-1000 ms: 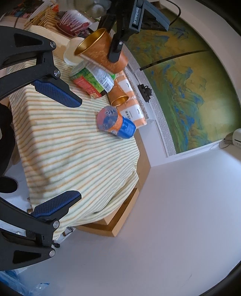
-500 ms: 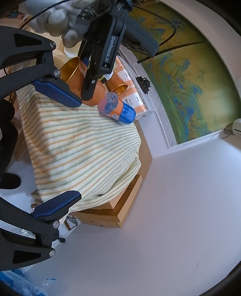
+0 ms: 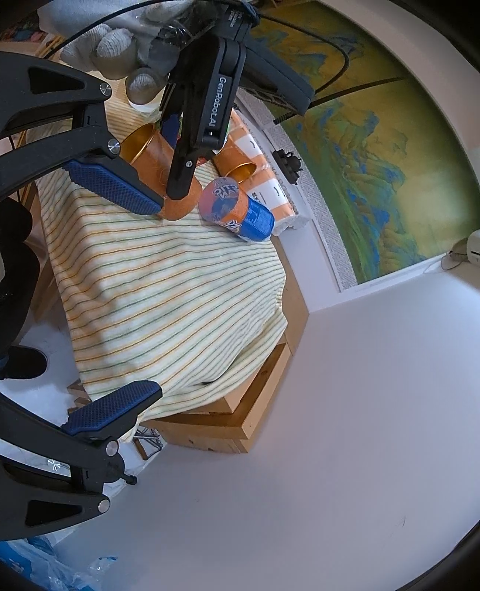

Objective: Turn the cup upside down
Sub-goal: 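Lower the brown cup rim-down onto the cloth and open the left gripper, then grasp the standing brown cup with the right gripper while the left gripper withdraws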

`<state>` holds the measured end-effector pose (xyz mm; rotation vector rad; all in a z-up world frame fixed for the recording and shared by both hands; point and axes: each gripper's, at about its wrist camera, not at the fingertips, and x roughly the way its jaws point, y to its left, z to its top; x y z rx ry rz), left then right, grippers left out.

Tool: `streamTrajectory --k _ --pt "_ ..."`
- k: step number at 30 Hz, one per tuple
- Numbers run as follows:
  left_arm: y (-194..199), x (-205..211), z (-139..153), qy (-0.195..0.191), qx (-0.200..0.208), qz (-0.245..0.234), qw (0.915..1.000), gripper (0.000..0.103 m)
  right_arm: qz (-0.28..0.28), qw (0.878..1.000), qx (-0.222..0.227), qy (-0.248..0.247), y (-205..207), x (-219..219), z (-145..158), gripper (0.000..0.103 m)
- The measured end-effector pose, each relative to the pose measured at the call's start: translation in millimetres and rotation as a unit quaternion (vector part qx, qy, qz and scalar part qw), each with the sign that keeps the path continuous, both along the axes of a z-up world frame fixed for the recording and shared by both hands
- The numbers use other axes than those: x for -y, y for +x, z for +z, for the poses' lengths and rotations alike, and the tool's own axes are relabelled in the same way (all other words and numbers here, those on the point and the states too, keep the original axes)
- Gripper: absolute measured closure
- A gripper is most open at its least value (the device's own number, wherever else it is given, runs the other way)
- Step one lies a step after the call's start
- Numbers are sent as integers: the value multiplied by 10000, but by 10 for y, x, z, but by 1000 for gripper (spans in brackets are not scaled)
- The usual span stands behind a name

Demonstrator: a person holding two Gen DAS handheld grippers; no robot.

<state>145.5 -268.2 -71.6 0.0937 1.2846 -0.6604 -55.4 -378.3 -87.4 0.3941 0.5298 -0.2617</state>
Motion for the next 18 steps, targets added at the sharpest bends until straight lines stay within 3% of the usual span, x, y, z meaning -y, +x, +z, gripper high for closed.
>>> streamTrajectory --k 9,18 --pt "-254 -497 327 -185 828 268 9960 29 334 9994 -103 52 215 -46 110 14" --pt "-549 -1127 410 -323 1253 731 9889 28 994 9943 -373 -33 664 -264 252 14"
